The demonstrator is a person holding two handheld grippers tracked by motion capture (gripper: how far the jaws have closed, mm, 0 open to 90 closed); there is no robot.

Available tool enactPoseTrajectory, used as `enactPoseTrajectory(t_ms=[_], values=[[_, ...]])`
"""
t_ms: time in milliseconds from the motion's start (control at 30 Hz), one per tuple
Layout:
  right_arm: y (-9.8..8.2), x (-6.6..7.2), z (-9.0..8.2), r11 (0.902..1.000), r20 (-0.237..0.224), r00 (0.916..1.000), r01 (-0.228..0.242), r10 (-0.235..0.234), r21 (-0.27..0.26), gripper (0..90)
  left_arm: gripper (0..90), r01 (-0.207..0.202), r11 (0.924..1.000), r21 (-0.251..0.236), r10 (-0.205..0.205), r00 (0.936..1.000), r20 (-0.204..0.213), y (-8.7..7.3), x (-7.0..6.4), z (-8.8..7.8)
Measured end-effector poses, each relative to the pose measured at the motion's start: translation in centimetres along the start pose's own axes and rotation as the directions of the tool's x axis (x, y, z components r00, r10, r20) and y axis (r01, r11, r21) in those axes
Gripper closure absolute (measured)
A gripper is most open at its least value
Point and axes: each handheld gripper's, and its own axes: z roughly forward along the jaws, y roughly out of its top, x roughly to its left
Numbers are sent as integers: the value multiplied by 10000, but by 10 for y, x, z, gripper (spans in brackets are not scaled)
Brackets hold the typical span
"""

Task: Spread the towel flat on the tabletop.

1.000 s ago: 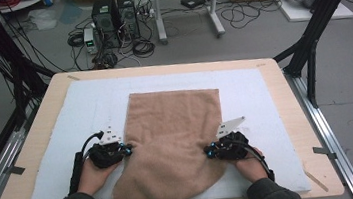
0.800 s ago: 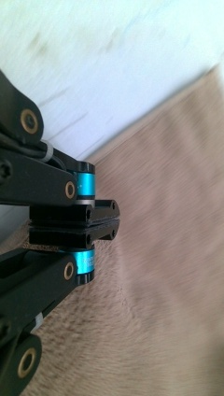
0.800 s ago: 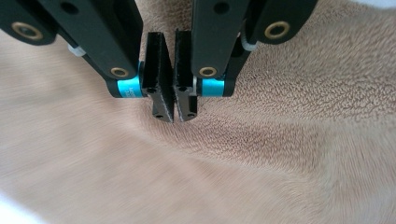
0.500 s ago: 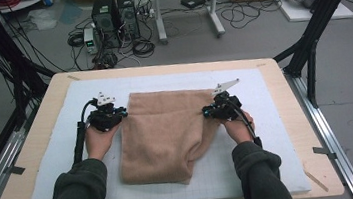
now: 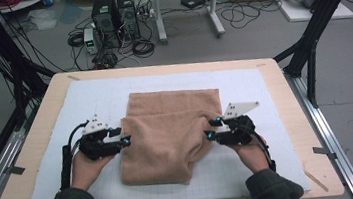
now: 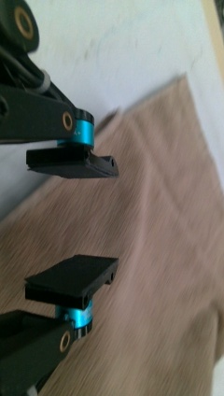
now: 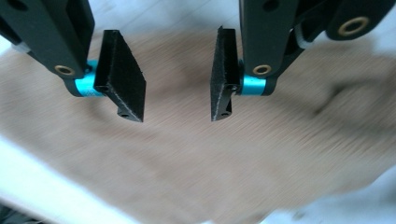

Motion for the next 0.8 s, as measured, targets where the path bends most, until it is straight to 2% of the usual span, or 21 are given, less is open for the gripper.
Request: enactPoseTrajectory(t_ms=[100, 133, 167, 233, 267, 300, 333, 367, 400, 433, 467, 567, 633, 667, 700, 733, 800], values=[[-14, 22, 3, 9980, -133, 9989, 460, -454, 443, 533, 426, 4, 9999, 135, -11, 9986, 530, -18, -17, -5], [-18, 27, 5, 9980, -274, 9986, 468, -456, 416, 529, 412, -34, 9999, 116, 27, 9980, 639, -25, -22, -4], [-25, 33, 14, 9970, -640, 9972, 429, -388, 638, 515, 418, -204, 9991, 360, 177, 9971, 743, -30, -26, -1], [-27, 34, 20, 9956, -651, 9969, 504, -453, 787, 507, 435, -400, 9951, 904, 323, 9958, 851, -40, -31, 7], [-29, 34, 33, 9945, -855, 9958, 414, -332, 962, 508, 551, -534, 9923, 1115, 428, 9945, 955, -44, -32, 12], [-30, 33, 40, 9938, -931, 9953, 381, -283, 1048, 530, 589, -522, 9933, 1035, 426, 9948, 929, -46, -33, 15], [-30, 33, 40, 9938, -931, 9953, 381, -283, 1048, 530, 589, -499, 9943, 944, 415, 9952, 890, -45, -33, 15], [-29, 33, 50, 9926, -1128, 9931, 457, -329, 1124, 660, 713, -522, 9940, 960, 431, 9946, 949, -44, -34, 16], [-28, 33, 52, 9930, -1176, 9921, 556, -433, 1038, 754, 752, -566, 9939, 946, 477, 9944, 943, -43, -34, 16], [-28, 33, 52, 9930, -1176, 9921, 556, -433, 1038, 754, 752, -600, 9936, 959, 508, 9942, 950, -42, -34, 16], [-27, 29, 51, 9945, -1417, 9894, 457, -319, 947, 833, 792, -454, 9947, 925, 363, 9946, 976, -41, -33, 15], [-25, 27, 44, 9947, -1447, 9889, 469, -333, 917, 844, 803, -328, 9976, 605, 288, 9974, 660, -36, -30, 5], [-19, 26, 24, 9950, -1233, 9908, 653, -556, 762, 850, 806, -212, 9992, 350, 193, 9984, 537, -30, -25, -4], [-19, 26, 24, 9950, -1233, 9908, 653, -556, 762, 850, 806, -159, 9997, 167, 152, 9989, 444, -27, -23, -9], [-17, 24, 17, 9951, -1155, 9916, 665, -578, 729, 850, 808, -84, 10000, -27, 85, 9994, 327, -23, -21, -14], [-11, 17, 3, 9960, -791, 9954, 600, -547, 665, 850, 815, 84, 9997, -245, -77, 9996, 281, -18, -18, -17], [-5, 6, -8, 9968, -285, 9986, 467, -449, 645, 850, 817, 148, 9984, -544, -156, 9998, -137, -7, -10, -22]])
